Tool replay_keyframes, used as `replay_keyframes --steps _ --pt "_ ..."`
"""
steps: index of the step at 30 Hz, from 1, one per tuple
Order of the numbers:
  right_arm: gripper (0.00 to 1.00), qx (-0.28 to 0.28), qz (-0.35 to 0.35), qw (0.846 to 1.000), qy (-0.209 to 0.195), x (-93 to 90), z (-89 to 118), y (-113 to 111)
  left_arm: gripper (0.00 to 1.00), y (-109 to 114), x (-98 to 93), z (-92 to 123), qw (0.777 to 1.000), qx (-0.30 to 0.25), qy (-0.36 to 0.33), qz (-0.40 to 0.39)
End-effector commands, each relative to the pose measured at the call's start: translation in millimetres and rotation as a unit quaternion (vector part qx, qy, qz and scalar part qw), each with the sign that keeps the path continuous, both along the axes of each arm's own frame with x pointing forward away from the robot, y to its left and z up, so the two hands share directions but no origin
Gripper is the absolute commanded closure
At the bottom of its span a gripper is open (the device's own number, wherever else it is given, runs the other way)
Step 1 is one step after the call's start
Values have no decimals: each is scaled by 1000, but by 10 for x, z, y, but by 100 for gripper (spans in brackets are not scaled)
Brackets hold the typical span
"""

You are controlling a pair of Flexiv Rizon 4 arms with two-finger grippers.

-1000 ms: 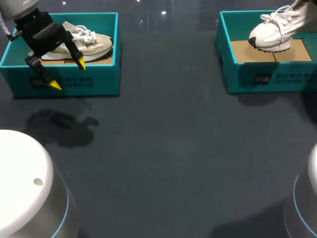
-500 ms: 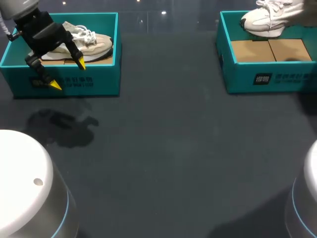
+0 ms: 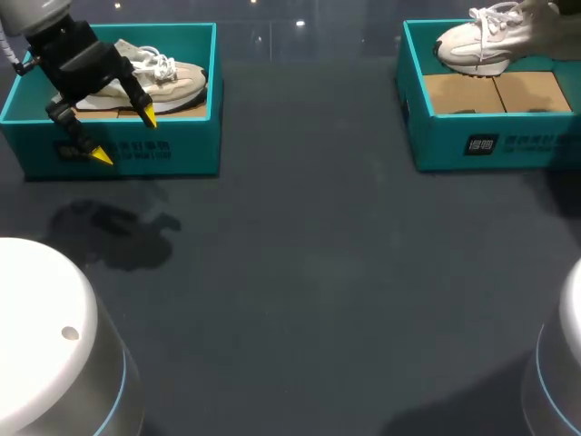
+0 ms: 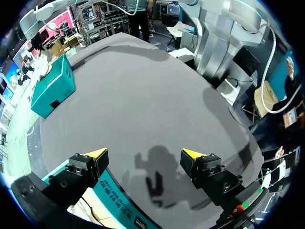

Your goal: Take the shoe out of the shoebox, open the shoe tongue, remove and reinsert the insole, then place the shoe into the shoebox

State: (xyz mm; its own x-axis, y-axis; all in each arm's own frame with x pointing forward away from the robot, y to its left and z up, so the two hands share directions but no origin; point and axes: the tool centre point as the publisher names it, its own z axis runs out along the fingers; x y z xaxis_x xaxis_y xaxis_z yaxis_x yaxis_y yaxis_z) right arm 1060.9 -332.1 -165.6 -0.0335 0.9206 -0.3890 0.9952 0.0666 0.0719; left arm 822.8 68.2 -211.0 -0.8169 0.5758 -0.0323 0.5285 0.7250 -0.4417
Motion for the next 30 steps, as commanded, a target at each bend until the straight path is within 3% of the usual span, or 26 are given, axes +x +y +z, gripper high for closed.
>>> replay_keyframes --steps 1,6,11,17,30 --pt "100 2 3 1000 -8 -50 23 -13 0 5 -1 4 1000 1 0 -1" --pt "100 2 3 1000 -8 -50 23 -13 0 5 -1 4 1000 1 0 -1" --pt "100 15 -27 1000 3 7 -307 -77 0 5 -1 4 1000 1 0 -1" --pt "100 16 -49 999 -9 -25 -533 -99 0 5 -1 4 1000 1 0 -1" --pt "100 11 -54 998 -24 -129 -794 -43 0 5 -1 4 1000 1 0 -1"
